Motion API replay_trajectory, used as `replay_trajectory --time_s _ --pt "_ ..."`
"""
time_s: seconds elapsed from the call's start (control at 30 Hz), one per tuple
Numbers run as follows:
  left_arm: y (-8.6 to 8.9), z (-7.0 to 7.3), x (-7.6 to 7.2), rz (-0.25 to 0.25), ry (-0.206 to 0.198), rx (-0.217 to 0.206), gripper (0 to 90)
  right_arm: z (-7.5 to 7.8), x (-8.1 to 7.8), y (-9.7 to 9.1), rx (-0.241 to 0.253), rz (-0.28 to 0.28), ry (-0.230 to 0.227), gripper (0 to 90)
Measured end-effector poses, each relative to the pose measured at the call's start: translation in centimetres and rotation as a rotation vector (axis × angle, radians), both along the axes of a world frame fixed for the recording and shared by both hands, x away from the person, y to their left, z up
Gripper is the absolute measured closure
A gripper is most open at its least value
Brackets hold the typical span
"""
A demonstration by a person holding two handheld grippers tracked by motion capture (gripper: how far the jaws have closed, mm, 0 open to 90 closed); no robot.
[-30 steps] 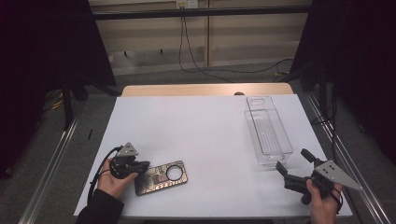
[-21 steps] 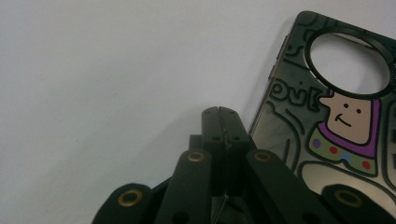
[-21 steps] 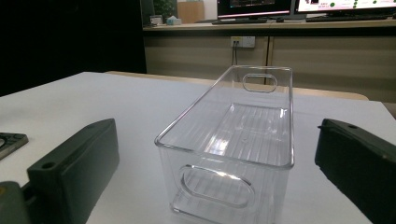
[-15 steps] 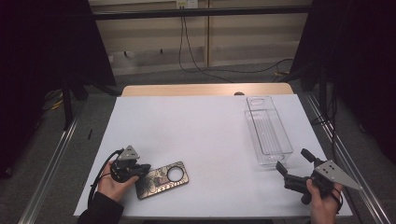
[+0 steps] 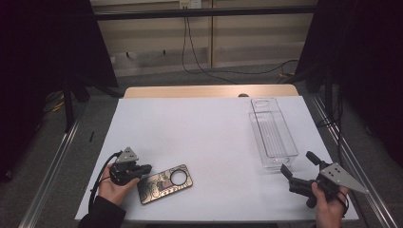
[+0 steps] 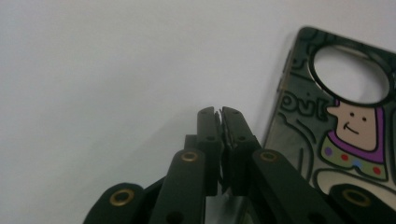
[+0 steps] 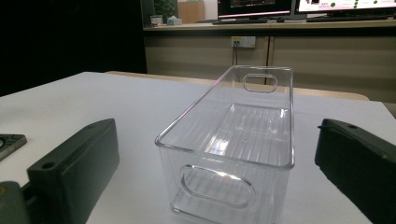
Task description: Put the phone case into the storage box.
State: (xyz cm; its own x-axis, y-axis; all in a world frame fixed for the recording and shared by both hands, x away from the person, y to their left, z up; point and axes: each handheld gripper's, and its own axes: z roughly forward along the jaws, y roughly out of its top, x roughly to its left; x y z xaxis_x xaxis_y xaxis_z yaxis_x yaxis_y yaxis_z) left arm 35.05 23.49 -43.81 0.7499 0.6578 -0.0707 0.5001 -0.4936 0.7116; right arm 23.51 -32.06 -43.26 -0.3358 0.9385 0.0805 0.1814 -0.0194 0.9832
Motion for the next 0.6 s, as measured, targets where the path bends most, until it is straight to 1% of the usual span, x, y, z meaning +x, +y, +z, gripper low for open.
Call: replay_trajectory --time_s 0.03,0.13,0.17,0.23,0.27,0.3,0.33,0.37,0.43,0.47,0.5,0.53,0.57,0.6 --pt "0.1 0.1 0.0 0.016 -0.008 -0.019 85.9 0.0 0.0 0.0 -0.001 0.001 0.000 0.0" --pt "0.5 0.4 0.0 0.022 -0.031 -0.060 82.8 0.0 0.0 0.0 0.000 0.000 0.000 0.0" --pt "0.5 0.5 -0.1 0.021 -0.042 -0.060 80.9 0.0 0.0 0.0 0.000 0.000 0.000 0.0" --pt "0.5 0.7 -0.2 0.032 -0.055 -0.076 76.8 0.0 0.0 0.0 0.000 0.001 0.001 0.0" --pt "0.6 0.8 -0.3 0.035 -0.065 -0.090 76.0 0.0 0.0 0.0 0.000 0.001 0.000 0.0" --pt "0.6 0.9 -0.3 0.038 -0.080 -0.099 73.4 0.0 0.0 0.0 0.000 0.000 -0.001 0.0" --pt "0.7 1.0 -0.4 0.046 -0.087 -0.105 71.6 0.0 0.0 0.0 0.000 0.001 -0.002 0.0" --pt "0.8 1.1 -0.4 0.055 -0.097 -0.112 68.8 0.0 0.0 0.0 0.000 0.000 -0.002 0.0" --pt "1.0 1.3 -0.4 0.073 -0.113 -0.131 59.9 0.0 0.0 0.0 0.001 0.000 -0.002 0.0" --pt "1.1 1.4 -0.4 0.079 -0.121 -0.134 59.1 0.0 0.0 0.0 0.001 -0.001 -0.002 0.0" --pt "1.1 1.4 -0.5 0.082 -0.126 -0.139 56.0 0.0 0.0 0.0 0.001 -0.001 -0.003 0.0" --pt "1.2 1.5 -0.5 0.091 -0.139 -0.144 50.1 0.0 0.0 0.0 0.001 0.000 -0.002 0.0" --pt "1.2 1.6 -0.6 0.107 -0.143 -0.142 44.5 0.0 0.0 0.0 0.000 0.000 -0.002 0.0" --pt "1.2 1.7 -0.7 0.113 -0.164 -0.127 37.5 0.0 0.0 0.0 0.001 0.000 -0.001 0.0"
